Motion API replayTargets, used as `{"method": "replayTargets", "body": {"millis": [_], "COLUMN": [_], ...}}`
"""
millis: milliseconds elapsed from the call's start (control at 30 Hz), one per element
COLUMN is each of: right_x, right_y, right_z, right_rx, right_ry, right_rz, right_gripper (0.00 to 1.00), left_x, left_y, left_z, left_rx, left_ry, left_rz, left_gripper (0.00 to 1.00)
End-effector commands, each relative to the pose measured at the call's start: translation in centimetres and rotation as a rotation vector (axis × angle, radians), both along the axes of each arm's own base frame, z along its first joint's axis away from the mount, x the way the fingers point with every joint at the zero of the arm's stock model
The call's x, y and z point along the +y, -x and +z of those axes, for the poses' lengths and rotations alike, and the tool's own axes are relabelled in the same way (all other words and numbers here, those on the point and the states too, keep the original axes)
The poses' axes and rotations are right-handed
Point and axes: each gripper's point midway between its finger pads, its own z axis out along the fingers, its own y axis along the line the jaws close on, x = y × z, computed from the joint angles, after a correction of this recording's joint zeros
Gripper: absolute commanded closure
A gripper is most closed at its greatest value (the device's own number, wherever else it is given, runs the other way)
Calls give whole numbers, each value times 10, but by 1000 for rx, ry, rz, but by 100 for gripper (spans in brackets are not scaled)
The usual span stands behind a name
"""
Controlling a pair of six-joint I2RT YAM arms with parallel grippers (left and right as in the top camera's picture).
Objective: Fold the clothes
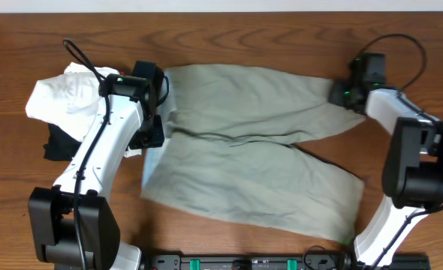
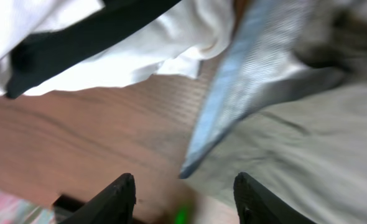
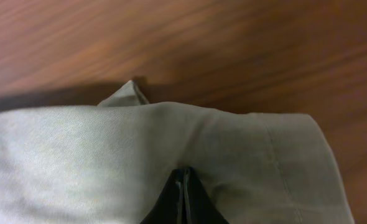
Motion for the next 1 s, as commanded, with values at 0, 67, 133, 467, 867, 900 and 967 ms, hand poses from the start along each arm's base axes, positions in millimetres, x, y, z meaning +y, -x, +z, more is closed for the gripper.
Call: {"method": "replayTargets", "body": {"millis": [0,67,133,467,867,900,967], "right_x": [-45,-39,-43,-25,-1,1,4], "right_y": [0,-11,-18,-9,54,60,71], "right_z": [-9,4,18,137,169,166,159], "right_rx": [25,-20,-45,-143,-11,17,70], "right_ry": [50,-7,-28,-192,-261,-269,-285], "right_rz": [-76,-11,-9,69,69,65,58], "right_gripper": [99,95,89,48,47,47,47], "left_x": [-12,-23,-38,-98,-101,-101,-100], "left_y": [-2,-8,-14,-42,-39,-35,-26], "left_z": [-5,-6,-7,-5,-76,-79,-83], "left_rx": [-1,-18,-34,-134,54,75,123], "left_ry": [71,132,217,471,476,477,479], "left_rz": [-3,-19,-68,-456,-523,-522,-541], "left_gripper": [44,43,42,19,34,40,53]}}
